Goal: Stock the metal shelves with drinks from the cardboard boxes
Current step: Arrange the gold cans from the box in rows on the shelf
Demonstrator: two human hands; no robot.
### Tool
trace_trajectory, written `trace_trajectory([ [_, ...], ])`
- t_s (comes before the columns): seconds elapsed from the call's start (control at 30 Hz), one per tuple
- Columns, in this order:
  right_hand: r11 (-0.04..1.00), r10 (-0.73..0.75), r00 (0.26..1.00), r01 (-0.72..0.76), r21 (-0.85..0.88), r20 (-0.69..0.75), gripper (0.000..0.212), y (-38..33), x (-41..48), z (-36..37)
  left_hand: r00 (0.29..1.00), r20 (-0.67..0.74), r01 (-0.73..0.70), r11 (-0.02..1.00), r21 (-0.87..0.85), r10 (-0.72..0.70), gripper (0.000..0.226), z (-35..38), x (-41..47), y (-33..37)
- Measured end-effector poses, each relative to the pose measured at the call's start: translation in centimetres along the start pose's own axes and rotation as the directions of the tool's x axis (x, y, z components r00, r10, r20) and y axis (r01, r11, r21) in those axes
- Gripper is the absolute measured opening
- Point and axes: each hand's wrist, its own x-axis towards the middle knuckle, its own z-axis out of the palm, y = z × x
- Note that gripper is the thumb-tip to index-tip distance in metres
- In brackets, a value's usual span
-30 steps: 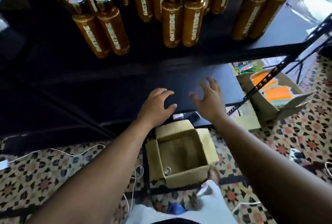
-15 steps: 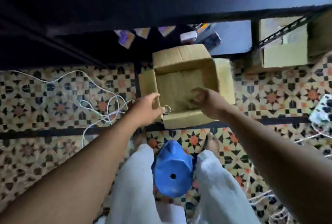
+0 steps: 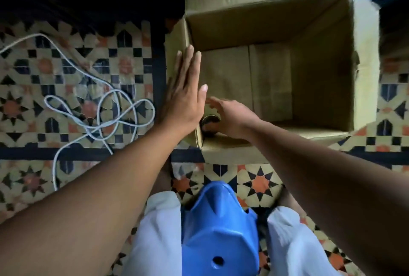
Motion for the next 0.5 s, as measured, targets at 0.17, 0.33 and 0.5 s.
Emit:
trace_trajectory([
  [0.17,0.997,0.035,0.996,-0.029,0.066,-0.084,0.066,3.2,1.1,-0.3,0.996,-0.074,-0.06,0.996,-0.059,0.056,0.065,1.2,0.2,-0.9],
  [0.33,0.99,0.045,0.944,0.002,0.143,-0.326,0.047,7.0,1.3,-2.0,0.994,-0.086,-0.069,0.995,-0.077,0.062,0.066,1.5,0.1,-1.2],
  [0.5,0.998,0.043,0.957,-0.028,0.059,-0.286,0.057,8.2,1.7,-2.1,0.993,-0.103,-0.071,0.992,-0.1,0.061,0.067,1.8,0.2,-1.2],
])
